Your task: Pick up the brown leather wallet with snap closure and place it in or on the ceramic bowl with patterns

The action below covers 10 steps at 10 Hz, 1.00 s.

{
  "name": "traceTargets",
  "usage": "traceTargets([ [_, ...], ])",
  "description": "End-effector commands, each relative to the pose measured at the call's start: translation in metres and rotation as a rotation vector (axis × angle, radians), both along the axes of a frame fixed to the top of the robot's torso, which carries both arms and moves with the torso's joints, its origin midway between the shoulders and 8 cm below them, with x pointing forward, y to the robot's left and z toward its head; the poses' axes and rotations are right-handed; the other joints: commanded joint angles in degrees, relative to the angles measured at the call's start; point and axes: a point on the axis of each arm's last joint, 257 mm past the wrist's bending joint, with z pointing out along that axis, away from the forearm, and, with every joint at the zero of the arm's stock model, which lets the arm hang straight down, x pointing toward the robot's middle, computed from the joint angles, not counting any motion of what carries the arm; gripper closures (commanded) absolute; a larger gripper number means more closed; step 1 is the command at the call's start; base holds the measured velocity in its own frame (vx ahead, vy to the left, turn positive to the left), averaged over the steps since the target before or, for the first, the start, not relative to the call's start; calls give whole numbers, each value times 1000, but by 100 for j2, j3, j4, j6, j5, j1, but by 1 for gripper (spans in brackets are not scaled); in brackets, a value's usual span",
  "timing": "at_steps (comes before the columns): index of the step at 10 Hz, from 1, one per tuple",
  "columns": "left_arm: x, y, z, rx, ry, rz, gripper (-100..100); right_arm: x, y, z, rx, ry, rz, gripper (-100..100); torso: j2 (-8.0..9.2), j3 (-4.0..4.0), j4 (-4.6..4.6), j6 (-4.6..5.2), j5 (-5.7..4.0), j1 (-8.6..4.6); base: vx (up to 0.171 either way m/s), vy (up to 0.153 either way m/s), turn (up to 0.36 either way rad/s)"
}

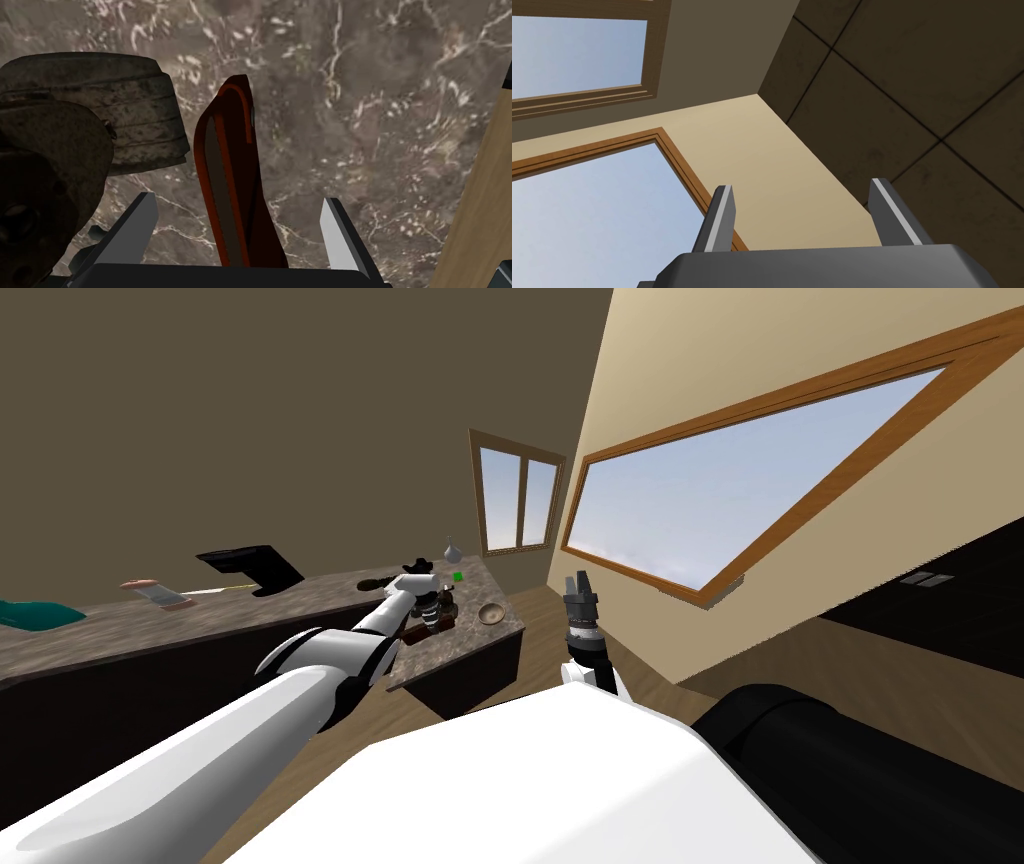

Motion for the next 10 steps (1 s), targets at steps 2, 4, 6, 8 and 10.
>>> traceTargets([
  [2, -15, 21, 9, 9, 70, 75, -100, 0, 0, 0, 0, 0, 0, 0, 1, 1, 1, 0, 0, 1, 30, -15, -30],
  [4, -24, 35, 16, 13, 109, 123, -100, 0, 0, 0, 0, 0, 0, 0, -2, -1, 0, 0, -1, -2, 30, -19, -31],
  [6, -27, 40, 19, 14, 120, 137, -100, 0, 0, 0, 0, 0, 0, 0, 4, 2, 1, 0, 0, 2, 10, -6, -8],
  [8, -25, 38, 18, 14, 116, 131, 0, 0, 0, 0, 0, 0, 0, 0, 9, 5, 2, 0, 1, 4, 0, 0, 0],
  [10, -29, 39, 0, 14, 116, 131, -100, 0, 0, 0, 0, 0, 0, 0, 8, 4, 1, 0, 2, 4, 11, -1, -5],
])
